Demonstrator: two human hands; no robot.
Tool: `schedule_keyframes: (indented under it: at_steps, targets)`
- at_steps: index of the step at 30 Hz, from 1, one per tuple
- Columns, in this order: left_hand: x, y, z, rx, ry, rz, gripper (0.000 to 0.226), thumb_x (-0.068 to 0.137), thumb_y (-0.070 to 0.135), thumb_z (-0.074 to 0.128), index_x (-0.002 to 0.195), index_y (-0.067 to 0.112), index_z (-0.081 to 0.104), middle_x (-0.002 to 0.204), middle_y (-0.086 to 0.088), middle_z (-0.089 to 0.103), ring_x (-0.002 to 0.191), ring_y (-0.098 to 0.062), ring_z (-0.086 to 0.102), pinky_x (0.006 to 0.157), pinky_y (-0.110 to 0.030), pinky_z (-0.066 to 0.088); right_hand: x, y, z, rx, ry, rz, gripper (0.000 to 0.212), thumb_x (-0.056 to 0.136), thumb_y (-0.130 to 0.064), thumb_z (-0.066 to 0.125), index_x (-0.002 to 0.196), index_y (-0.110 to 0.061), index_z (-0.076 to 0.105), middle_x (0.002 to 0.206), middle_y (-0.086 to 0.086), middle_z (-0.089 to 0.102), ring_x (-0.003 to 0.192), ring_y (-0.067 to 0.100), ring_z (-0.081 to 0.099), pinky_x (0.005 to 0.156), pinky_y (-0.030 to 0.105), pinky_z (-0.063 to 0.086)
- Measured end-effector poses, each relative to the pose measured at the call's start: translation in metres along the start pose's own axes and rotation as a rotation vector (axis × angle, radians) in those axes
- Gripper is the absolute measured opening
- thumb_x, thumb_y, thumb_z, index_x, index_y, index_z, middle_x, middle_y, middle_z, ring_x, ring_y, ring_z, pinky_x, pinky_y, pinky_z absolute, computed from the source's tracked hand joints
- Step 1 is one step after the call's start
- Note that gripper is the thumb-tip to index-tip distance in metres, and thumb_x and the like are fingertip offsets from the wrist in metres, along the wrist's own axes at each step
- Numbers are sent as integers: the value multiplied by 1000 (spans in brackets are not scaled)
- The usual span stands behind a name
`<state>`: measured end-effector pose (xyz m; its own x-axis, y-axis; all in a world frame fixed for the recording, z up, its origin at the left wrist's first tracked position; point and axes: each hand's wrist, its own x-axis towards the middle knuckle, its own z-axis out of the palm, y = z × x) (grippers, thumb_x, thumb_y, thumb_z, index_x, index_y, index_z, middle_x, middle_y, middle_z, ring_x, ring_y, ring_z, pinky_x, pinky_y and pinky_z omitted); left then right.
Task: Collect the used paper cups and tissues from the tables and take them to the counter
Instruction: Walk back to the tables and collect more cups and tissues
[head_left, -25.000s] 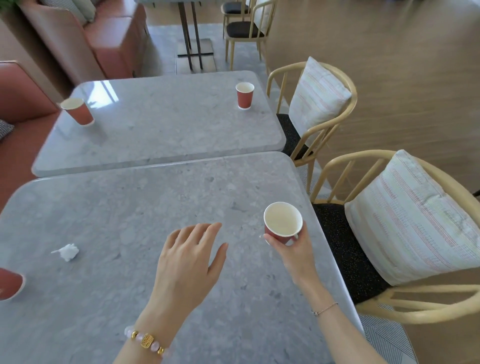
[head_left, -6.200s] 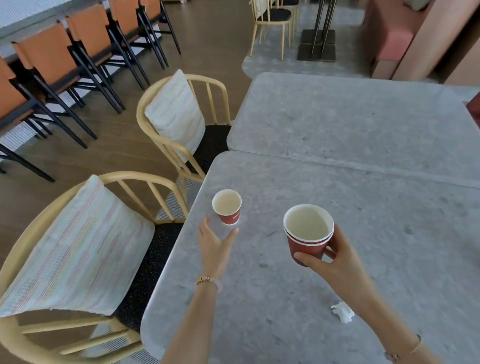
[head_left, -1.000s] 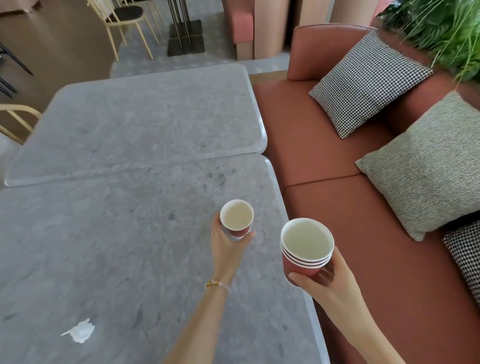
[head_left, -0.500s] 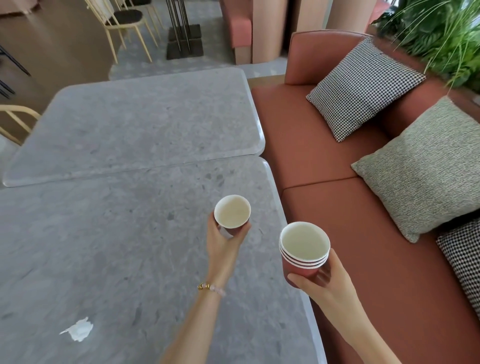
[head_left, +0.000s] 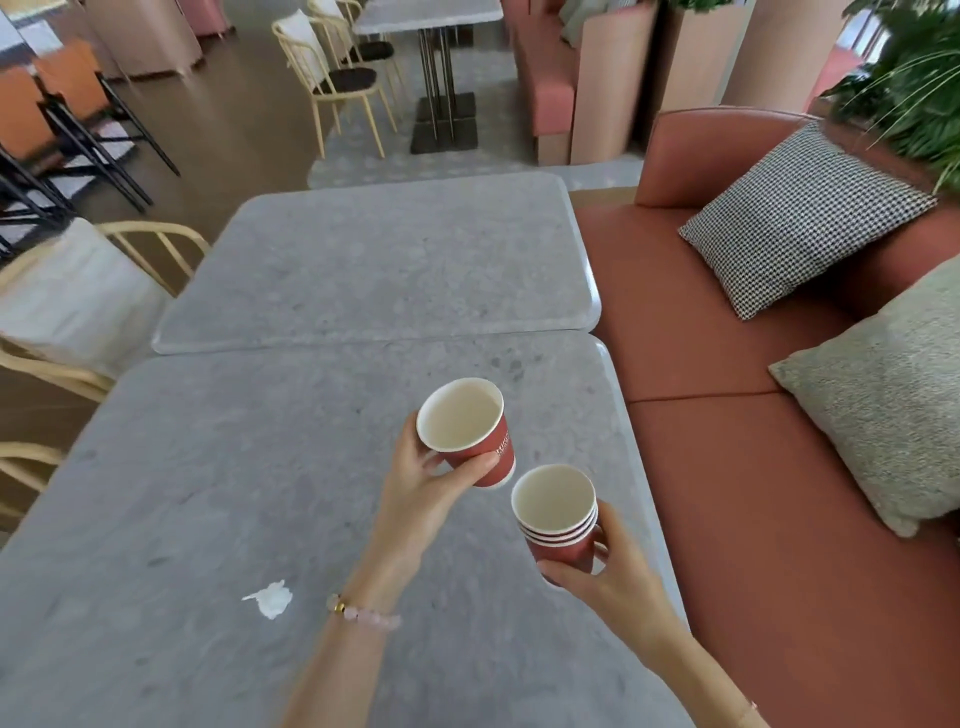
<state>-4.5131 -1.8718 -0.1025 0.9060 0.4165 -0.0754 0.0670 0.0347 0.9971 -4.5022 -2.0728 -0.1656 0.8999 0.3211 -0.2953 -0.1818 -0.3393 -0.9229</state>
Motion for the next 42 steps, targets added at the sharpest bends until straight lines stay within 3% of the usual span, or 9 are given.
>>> schedule_keyframes:
  at_steps: [4, 7, 14, 17, 19, 27, 32, 38, 42]
  targets:
    - [-18, 20, -20, -17, -32, 11, 56, 60, 8, 84, 107, 26, 58, 109, 4, 68, 101, -8, 64, 74, -15, 50, -3, -11, 28, -26, -55, -38, 63, 66, -17, 84, 108, -46, 48, 107, -14, 64, 99, 1, 60, 84, 20, 48]
    - [-28, 29, -32, -36, -54, 17, 53, 66, 1, 80, 109, 21, 57, 111, 0, 67, 102, -10, 64, 74, -16, 50, -6, -18, 45, -27, -72, -75, 61, 66, -14, 83, 109, -42, 50, 105, -13, 65, 92, -5, 61, 76, 12, 48]
    - [-44, 31, -52, 16, -74, 74, 66, 57, 18, 83, 115, 23, 52, 113, 7, 63, 108, -11, 60, 88, -28, 50, -10, -38, 71, -48, -96, -168, 63, 67, -12, 83, 113, -40, 49, 105, -17, 66, 94, -6, 61, 76, 8, 46]
    - [-49, 25, -58, 95, -70, 77, 68, 54, 29, 83, 116, 25, 52, 112, 12, 63, 110, -7, 57, 92, -28, 47, -11, -45, 79, -57, -88, -208, 65, 67, -14, 84, 115, -40, 49, 108, -15, 66, 96, -3, 62, 80, 12, 48]
    - [-51, 20, -62, 119, -62, 58, 69, 55, 25, 84, 117, 24, 52, 113, 11, 62, 110, -7, 56, 94, -30, 46, -11, -49, 83, -50, -82, -231, 64, 67, -14, 84, 116, -39, 50, 111, -12, 66, 98, 0, 62, 83, 15, 49]
    - [-55, 12, -73, 147, -92, -26, 71, 56, 28, 82, 120, 26, 50, 121, 10, 58, 116, -6, 52, 101, -31, 42, -11, -56, 94, -37, -92, -266, 65, 66, -27, 83, 122, -35, 50, 114, -16, 65, 106, 5, 61, 91, 24, 49]
    - [-58, 10, -78, 220, -136, -20, 75, 58, 35, 81, 125, 34, 45, 128, 17, 51, 122, 3, 44, 107, -34, 36, -12, -61, 98, 6, -95, -267, 61, 61, -48, 79, 116, -39, 53, 109, -21, 65, 103, 3, 62, 84, 16, 48]
    - [-60, 5, -86, 285, -127, 20, 88, 59, 43, 79, 134, 35, 33, 137, 21, 38, 129, 7, 32, 110, -30, 29, -9, -59, 99, 18, -88, -239, 56, 68, -30, 83, 115, -38, 53, 108, -24, 65, 102, -2, 61, 82, 10, 46]
    - [-61, 7, -96, 337, -109, 83, 72, 65, 51, 70, 128, 42, 37, 133, 23, 42, 126, 8, 34, 105, -26, 31, -6, -57, 99, 18, -76, -219, 60, 68, -23, 84, 116, -37, 52, 109, -19, 66, 103, -2, 61, 83, 13, 47]
